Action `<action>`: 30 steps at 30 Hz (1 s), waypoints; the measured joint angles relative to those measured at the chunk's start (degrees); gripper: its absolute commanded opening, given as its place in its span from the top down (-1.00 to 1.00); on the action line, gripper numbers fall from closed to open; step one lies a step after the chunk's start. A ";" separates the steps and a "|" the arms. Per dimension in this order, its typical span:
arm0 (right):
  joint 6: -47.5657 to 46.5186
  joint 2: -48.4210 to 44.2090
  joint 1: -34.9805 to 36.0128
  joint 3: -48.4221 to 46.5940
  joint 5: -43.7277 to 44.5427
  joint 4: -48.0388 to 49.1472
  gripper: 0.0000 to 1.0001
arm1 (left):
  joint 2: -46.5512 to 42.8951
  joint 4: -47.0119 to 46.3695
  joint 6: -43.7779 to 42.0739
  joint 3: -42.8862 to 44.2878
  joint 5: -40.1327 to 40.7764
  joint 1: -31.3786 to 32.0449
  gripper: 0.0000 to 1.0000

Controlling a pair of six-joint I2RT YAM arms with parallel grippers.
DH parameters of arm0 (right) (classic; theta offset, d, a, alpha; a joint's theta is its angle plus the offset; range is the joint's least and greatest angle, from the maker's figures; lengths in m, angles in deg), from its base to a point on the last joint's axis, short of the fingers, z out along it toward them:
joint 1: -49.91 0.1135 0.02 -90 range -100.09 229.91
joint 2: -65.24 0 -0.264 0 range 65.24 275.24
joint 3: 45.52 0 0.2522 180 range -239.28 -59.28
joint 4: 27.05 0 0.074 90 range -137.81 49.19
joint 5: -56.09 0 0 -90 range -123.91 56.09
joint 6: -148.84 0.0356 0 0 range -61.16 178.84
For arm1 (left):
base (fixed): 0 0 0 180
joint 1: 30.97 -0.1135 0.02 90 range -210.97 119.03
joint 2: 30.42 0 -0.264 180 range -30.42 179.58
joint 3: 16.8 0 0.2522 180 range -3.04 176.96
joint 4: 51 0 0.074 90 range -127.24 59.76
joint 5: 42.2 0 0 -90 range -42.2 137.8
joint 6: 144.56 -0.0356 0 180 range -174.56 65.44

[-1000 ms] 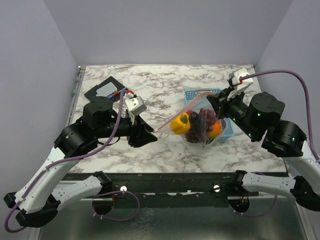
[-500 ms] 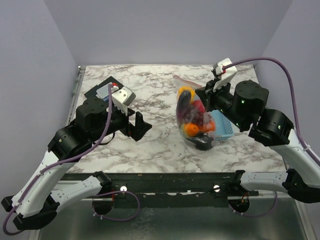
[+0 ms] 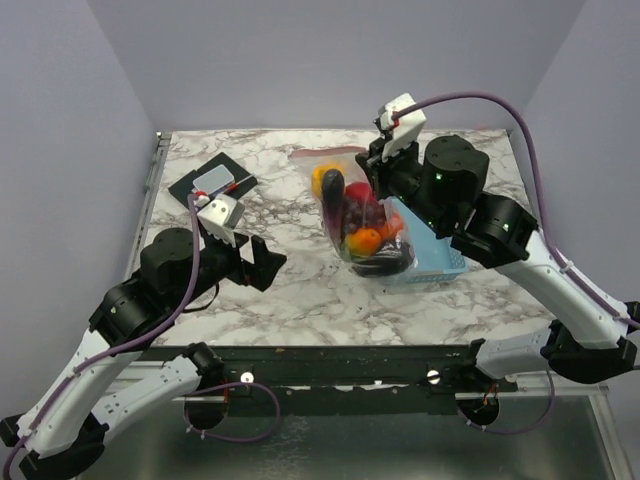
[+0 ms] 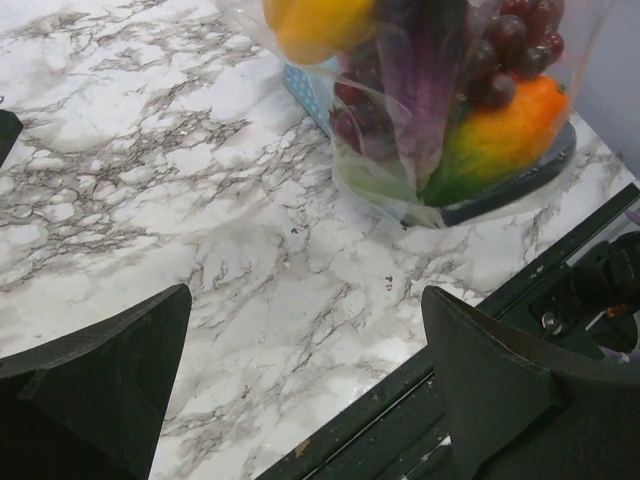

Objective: Place the food in the zip-top bag and seal the zipper
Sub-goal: Place the zipper food storage bag at the center of the board.

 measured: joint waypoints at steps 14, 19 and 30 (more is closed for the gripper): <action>-19.12 15.06 -2.80 -0.28 -1.97 23.02 0.99 | -9.29 -6.34 5.75 -11.30 2.45 0.04 -0.98; -24.24 24.02 -7.65 -4.33 -8.41 26.29 0.99 | -12.00 -7.34 7.02 -14.03 2.86 0.04 -0.98; -28.13 32.63 -14.19 -7.45 -19.41 33.57 0.99 | -18.32 -9.18 9.35 -17.64 4.92 0.04 -0.98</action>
